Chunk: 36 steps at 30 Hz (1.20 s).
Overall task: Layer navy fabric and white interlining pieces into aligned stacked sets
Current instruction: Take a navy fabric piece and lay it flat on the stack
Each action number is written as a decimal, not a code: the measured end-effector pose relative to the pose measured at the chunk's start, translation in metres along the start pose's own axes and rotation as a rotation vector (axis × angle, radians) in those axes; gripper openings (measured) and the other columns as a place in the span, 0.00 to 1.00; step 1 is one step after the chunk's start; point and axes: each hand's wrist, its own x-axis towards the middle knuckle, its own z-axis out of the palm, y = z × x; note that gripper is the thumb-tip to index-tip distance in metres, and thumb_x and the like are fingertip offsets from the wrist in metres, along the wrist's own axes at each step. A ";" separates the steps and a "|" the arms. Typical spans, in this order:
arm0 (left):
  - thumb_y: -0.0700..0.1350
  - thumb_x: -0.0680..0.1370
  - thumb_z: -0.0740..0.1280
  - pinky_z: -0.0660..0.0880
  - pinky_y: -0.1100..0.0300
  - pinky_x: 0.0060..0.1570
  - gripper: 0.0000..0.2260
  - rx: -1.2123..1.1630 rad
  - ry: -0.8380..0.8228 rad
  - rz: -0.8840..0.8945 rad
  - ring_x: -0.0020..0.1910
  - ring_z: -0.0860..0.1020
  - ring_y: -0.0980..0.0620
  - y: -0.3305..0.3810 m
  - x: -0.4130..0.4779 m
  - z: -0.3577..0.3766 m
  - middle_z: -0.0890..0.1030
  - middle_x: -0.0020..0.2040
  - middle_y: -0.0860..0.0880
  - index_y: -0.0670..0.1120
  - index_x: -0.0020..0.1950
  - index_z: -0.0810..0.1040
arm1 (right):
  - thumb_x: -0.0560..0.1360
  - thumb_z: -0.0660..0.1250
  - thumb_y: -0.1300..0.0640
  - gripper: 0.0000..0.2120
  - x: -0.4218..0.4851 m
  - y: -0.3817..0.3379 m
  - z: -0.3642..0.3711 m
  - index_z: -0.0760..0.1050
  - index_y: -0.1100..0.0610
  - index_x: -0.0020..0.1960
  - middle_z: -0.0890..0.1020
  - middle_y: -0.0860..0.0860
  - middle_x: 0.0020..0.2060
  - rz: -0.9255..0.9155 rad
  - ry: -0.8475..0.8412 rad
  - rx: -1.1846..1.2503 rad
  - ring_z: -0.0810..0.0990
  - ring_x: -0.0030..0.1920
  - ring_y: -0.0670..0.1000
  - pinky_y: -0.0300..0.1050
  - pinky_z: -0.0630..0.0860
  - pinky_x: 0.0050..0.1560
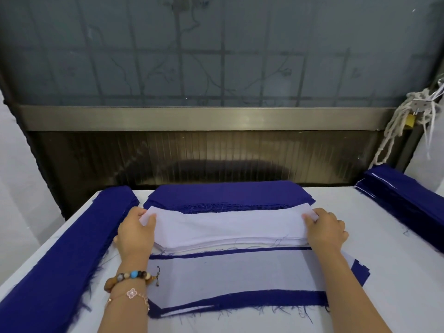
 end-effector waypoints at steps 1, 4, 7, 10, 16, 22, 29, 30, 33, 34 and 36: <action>0.48 0.79 0.66 0.72 0.45 0.54 0.11 0.010 -0.028 -0.016 0.52 0.75 0.41 -0.001 0.000 0.000 0.79 0.52 0.41 0.43 0.57 0.75 | 0.79 0.61 0.47 0.19 0.000 0.001 0.001 0.72 0.56 0.66 0.77 0.57 0.58 0.002 -0.001 0.009 0.72 0.59 0.58 0.53 0.69 0.57; 0.48 0.79 0.66 0.72 0.44 0.53 0.09 0.041 -0.037 -0.020 0.52 0.75 0.40 -0.004 0.000 0.000 0.80 0.51 0.41 0.43 0.55 0.77 | 0.79 0.61 0.45 0.21 0.002 0.003 0.001 0.73 0.57 0.66 0.78 0.57 0.58 0.006 -0.003 0.028 0.73 0.58 0.59 0.53 0.70 0.56; 0.48 0.80 0.65 0.71 0.43 0.53 0.08 0.070 0.032 -0.027 0.51 0.75 0.40 -0.002 -0.002 -0.001 0.80 0.49 0.41 0.44 0.53 0.78 | 0.79 0.62 0.46 0.20 0.003 0.003 0.002 0.73 0.57 0.65 0.78 0.57 0.58 0.012 0.010 0.051 0.73 0.58 0.59 0.53 0.70 0.57; 0.48 0.80 0.65 0.73 0.48 0.46 0.10 -0.007 0.096 0.002 0.45 0.74 0.44 0.000 -0.003 -0.001 0.80 0.47 0.42 0.42 0.54 0.78 | 0.79 0.62 0.48 0.17 0.003 0.004 0.001 0.74 0.57 0.63 0.79 0.58 0.56 0.002 0.064 0.148 0.74 0.56 0.59 0.53 0.69 0.57; 0.45 0.79 0.66 0.67 0.56 0.37 0.05 -0.109 0.147 0.050 0.40 0.72 0.49 0.013 -0.008 -0.005 0.75 0.41 0.47 0.44 0.47 0.74 | 0.80 0.61 0.53 0.13 -0.001 0.003 -0.009 0.72 0.59 0.61 0.80 0.59 0.52 -0.009 0.108 0.331 0.77 0.49 0.58 0.54 0.73 0.56; 0.45 0.79 0.66 0.65 0.59 0.35 0.05 -0.026 0.002 0.092 0.40 0.73 0.48 0.005 -0.018 -0.030 0.75 0.41 0.47 0.44 0.46 0.74 | 0.80 0.60 0.51 0.14 -0.009 0.023 -0.030 0.72 0.58 0.62 0.81 0.57 0.51 -0.079 0.016 0.262 0.76 0.46 0.56 0.50 0.72 0.48; 0.44 0.78 0.68 0.68 0.56 0.39 0.06 -0.079 -0.071 0.032 0.39 0.74 0.50 -0.006 -0.052 -0.062 0.76 0.39 0.48 0.44 0.43 0.77 | 0.80 0.61 0.52 0.07 -0.039 0.054 -0.061 0.71 0.56 0.51 0.75 0.49 0.37 -0.151 -0.047 0.202 0.75 0.39 0.53 0.49 0.74 0.43; 0.45 0.78 0.69 0.69 0.56 0.38 0.06 -0.082 -0.085 0.028 0.39 0.75 0.49 -0.010 -0.056 -0.065 0.77 0.39 0.47 0.43 0.44 0.78 | 0.80 0.61 0.52 0.06 -0.044 0.058 -0.064 0.70 0.55 0.49 0.75 0.49 0.35 -0.164 -0.053 0.197 0.75 0.38 0.53 0.49 0.75 0.42; 0.45 0.78 0.69 0.69 0.56 0.37 0.06 -0.087 -0.104 0.042 0.39 0.76 0.47 -0.022 -0.070 -0.070 0.79 0.39 0.45 0.42 0.45 0.78 | 0.79 0.61 0.53 0.06 -0.056 0.068 -0.070 0.69 0.54 0.46 0.75 0.48 0.34 -0.184 -0.074 0.193 0.75 0.35 0.52 0.47 0.72 0.39; 0.45 0.78 0.68 0.70 0.56 0.38 0.06 -0.090 -0.108 0.046 0.38 0.76 0.48 -0.024 -0.075 -0.070 0.78 0.39 0.45 0.43 0.45 0.78 | 0.79 0.61 0.53 0.06 -0.060 0.072 -0.070 0.69 0.54 0.45 0.75 0.48 0.33 -0.181 -0.079 0.190 0.74 0.35 0.51 0.47 0.71 0.39; 0.44 0.78 0.68 0.70 0.56 0.37 0.07 -0.078 -0.110 0.065 0.37 0.76 0.48 -0.029 -0.084 -0.068 0.78 0.37 0.46 0.43 0.42 0.77 | 0.79 0.60 0.53 0.05 -0.065 0.080 -0.068 0.70 0.53 0.46 0.75 0.48 0.33 -0.175 -0.084 0.172 0.75 0.35 0.51 0.47 0.71 0.41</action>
